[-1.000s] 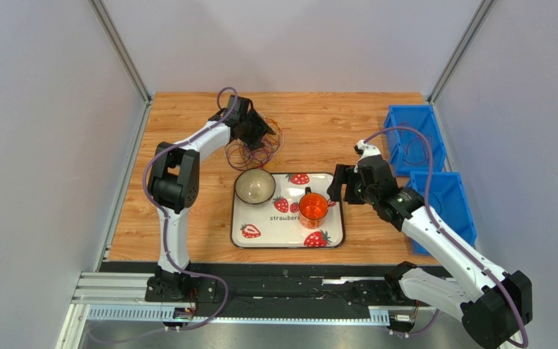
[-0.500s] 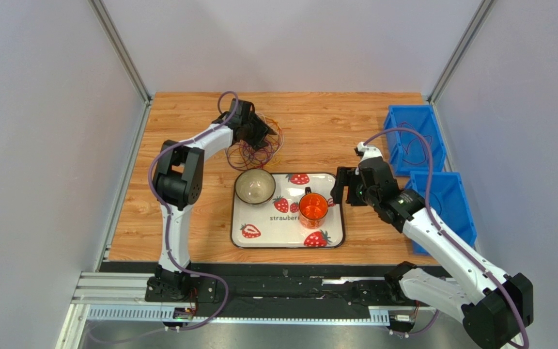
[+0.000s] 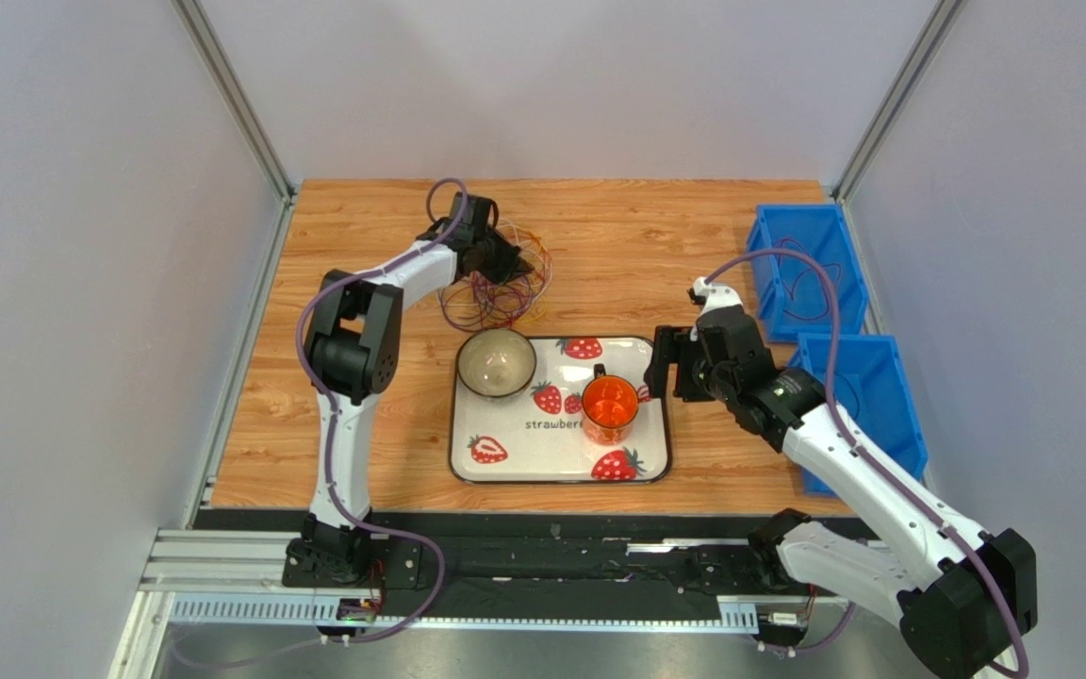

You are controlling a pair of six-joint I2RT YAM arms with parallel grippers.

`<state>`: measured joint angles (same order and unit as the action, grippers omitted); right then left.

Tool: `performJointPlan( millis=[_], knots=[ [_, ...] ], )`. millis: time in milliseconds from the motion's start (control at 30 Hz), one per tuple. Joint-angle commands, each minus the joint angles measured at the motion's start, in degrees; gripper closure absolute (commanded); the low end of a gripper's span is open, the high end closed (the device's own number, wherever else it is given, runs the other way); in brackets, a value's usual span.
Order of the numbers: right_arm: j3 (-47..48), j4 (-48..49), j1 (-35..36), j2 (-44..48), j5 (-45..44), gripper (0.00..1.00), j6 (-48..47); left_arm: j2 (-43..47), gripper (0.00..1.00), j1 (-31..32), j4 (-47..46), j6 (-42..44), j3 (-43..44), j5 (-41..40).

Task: Untangle the cables
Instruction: Untie the cable.

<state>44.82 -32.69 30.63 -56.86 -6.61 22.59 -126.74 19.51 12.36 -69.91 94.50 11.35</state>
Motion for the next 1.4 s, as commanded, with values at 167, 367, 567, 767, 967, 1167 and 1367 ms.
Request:
performJointPlan(
  millis=[167, 367, 567, 767, 967, 1167, 1367],
  knots=[
    [0.4, 1.0, 0.1, 0.3, -1.1, 0.21, -0.9, 3.5, 1.00, 0.4, 2.3, 3.9, 3.9, -1.8],
    [2.4, 0.0, 0.2, 1.0, -0.3, 0.22, 0.4, 8.5, 1.00, 0.6, 9.4, 13.1, 14.1, -1.3],
    [4.4, -0.8, 0.3, 2.1, 0.1, 0.22, 1.2, 13.7, 1.00, 2.5, 15.4, 24.1, 26.9, 0.0],
    [5.5, -1.2, 0.2, 4.6, 0.5, 0.22, 1.8, 17.6, 1.00, 4.0, 22.3, 29.7, 39.0, 2.5],
    [7.0, -2.0, 0.2, 7.1, 0.4, 0.22, 1.7, 21.6, 1.00, 5.5, 20.6, 32.3, 40.9, 6.5],
    [9.0, -2.8, 0.3, 8.6, -0.3, 0.22, 0.8, 24.1, 1.00, 6.0, 20.3, 33.3, 37.7, 5.5],
    [7.9, 7.2, 0.3, 10.8, 5.9, 0.21, -2.2, 24.6, 1.00, 6.0, 17.7, 29.3, 33.2, 8.4]
  ],
)
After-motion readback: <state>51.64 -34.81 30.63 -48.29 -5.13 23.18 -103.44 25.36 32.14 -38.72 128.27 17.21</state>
